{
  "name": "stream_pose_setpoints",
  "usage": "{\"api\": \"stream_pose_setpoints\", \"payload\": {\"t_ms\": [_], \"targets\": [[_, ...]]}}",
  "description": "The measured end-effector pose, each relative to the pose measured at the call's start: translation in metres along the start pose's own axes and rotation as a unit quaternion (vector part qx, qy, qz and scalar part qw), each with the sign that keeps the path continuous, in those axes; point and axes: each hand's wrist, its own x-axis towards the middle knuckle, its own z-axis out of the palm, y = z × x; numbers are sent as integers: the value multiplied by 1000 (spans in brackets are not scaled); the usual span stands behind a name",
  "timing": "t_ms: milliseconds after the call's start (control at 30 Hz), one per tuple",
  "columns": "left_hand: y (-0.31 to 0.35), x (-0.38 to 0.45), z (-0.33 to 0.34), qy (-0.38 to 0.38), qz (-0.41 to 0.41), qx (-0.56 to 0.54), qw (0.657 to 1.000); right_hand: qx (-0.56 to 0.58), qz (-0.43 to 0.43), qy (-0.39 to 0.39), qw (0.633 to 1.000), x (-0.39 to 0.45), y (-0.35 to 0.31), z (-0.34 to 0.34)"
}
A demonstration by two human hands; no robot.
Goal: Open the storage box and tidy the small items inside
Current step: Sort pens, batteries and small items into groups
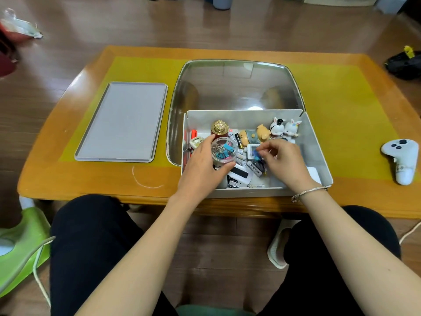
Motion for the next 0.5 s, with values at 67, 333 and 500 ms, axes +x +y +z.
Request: {"api": "stream_pose_setpoints", "payload": {"t_ms": [67,333,500], "targets": [[0,0,-2,-12,24,10,1000,60,-1,27,998,1,-5,-4],[1,-3,-4,-57,52,5,997,260,14,-28,965,-3,-35,-7],[-2,-1,-2,-52,70,35,996,270,7,-10,963,-4,-41,-13]]}}
